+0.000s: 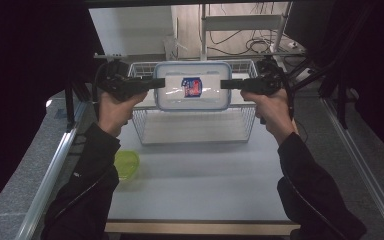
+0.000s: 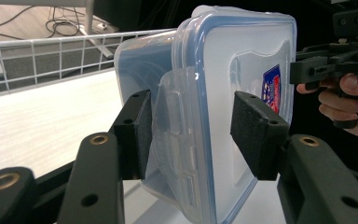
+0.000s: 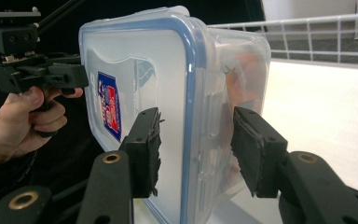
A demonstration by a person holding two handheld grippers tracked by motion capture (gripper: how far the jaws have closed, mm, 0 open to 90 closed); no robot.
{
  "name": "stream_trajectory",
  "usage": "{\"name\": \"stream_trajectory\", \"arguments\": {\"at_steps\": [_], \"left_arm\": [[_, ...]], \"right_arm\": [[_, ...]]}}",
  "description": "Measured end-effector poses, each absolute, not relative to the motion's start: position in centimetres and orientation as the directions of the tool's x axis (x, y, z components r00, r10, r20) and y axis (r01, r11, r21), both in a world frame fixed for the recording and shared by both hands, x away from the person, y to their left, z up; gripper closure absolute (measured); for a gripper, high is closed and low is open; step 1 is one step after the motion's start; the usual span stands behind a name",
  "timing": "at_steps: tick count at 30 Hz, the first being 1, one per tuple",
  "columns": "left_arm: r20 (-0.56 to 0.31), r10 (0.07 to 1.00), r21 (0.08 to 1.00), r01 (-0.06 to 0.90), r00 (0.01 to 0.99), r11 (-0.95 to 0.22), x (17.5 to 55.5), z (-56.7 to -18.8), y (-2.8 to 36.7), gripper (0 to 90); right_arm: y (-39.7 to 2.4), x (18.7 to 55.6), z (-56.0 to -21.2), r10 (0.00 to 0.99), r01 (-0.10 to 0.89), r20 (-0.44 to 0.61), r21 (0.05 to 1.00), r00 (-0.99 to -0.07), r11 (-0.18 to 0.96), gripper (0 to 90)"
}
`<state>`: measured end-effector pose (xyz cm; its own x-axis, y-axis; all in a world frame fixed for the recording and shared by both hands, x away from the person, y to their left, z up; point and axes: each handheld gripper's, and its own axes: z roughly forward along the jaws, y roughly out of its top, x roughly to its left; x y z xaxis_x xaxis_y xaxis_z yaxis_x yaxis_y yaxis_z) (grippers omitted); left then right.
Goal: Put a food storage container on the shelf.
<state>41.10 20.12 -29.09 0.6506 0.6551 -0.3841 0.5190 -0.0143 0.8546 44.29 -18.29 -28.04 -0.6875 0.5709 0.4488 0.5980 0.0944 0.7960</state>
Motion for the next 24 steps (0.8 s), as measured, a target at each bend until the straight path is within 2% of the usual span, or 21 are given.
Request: {"name": "stream_trajectory", "arguments": {"at_steps": [15,24], "left_arm": [[-0.418,0.657,0.834,0.552,0.627,0.004,44.3,-30.7,20.0,49.3],[-0.364,0.675,0.852,0.523,0.642,-0.038,44.2,-30.8,19.7,46.9]], "right_arm": [[-18.2,47.9,-29.3,0.593,0.646,0.496,0.761,-0.635,0.055,52.1],[-18.7,48.7,-29.9,0.563,0.652,0.533,0.758,-0.632,0.014,52.2]]}}
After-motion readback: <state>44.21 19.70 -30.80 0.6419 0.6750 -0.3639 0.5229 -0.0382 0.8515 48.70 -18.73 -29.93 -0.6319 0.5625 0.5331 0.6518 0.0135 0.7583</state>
